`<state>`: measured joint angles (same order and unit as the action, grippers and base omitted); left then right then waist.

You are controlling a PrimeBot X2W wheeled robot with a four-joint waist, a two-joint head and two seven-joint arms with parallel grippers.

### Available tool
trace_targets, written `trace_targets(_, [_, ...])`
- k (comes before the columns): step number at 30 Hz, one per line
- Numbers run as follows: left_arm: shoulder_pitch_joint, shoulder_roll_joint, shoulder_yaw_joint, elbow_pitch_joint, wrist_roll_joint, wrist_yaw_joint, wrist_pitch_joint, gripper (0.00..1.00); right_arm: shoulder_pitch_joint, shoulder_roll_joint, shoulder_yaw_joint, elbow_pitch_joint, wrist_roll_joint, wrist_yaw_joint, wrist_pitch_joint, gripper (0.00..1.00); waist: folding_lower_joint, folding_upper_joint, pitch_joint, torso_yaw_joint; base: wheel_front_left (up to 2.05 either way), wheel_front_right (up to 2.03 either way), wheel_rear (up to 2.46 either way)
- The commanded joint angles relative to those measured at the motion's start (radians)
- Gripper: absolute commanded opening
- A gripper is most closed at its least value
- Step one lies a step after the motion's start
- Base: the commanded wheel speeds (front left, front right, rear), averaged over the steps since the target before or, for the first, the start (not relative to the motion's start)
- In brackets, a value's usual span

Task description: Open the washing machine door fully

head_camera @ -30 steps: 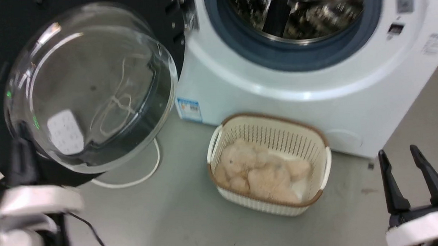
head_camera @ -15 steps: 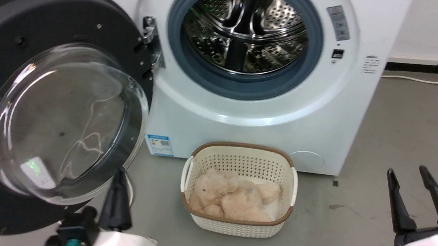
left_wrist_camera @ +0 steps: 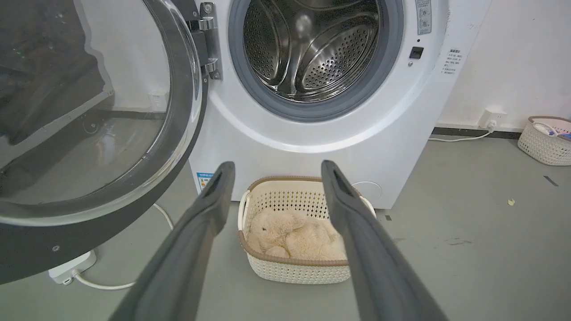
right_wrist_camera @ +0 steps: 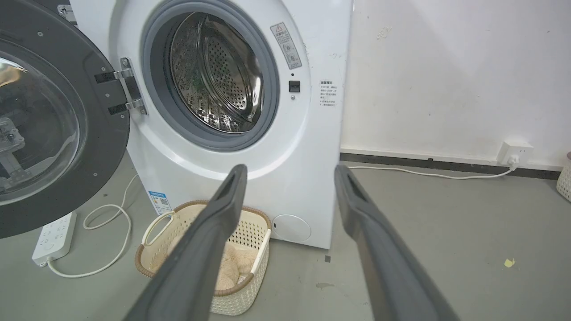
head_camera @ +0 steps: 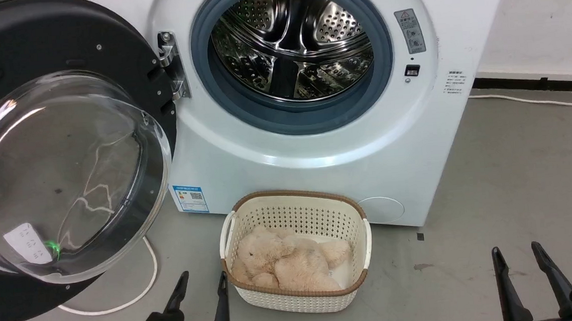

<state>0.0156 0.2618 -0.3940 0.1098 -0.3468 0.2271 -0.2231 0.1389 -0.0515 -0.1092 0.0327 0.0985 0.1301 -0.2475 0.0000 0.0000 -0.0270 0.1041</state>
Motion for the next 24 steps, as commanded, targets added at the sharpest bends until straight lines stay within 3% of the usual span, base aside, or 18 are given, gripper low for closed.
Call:
trace_targets(1, [-0.013,-0.001,-0.005,0.008,0.008,0.003,-0.003,1.00,0.005,0.001,0.000,0.007,0.006,0.001,-0.003,1.00,0.0000,0.0000,0.000,0.002,0.00,0.00,0.00])
trace_targets(8, [-0.022,0.002,-0.008,0.017,0.014,0.017,0.000,1.00,-0.001,0.001,0.000,0.025,0.015,0.001,-0.003,1.00,0.0000,0.0000,-0.003,0.007,0.00,0.00,0.00])
trace_targets(9, [-0.009,-0.005,0.000,0.014,-0.006,0.016,0.001,0.00,-0.001,0.000,0.000,0.025,0.013,0.000,0.000,0.00,0.0001,0.0000,-0.003,0.007,0.00,0.00,0.00])
trace_targets(24, [-0.010,-0.024,0.036,0.002,0.027,-0.006,0.022,0.00,-0.014,0.000,0.010,0.020,0.002,0.000,0.023,0.00,0.0000,0.0000,0.000,-0.003,0.00,0.00,0.00])
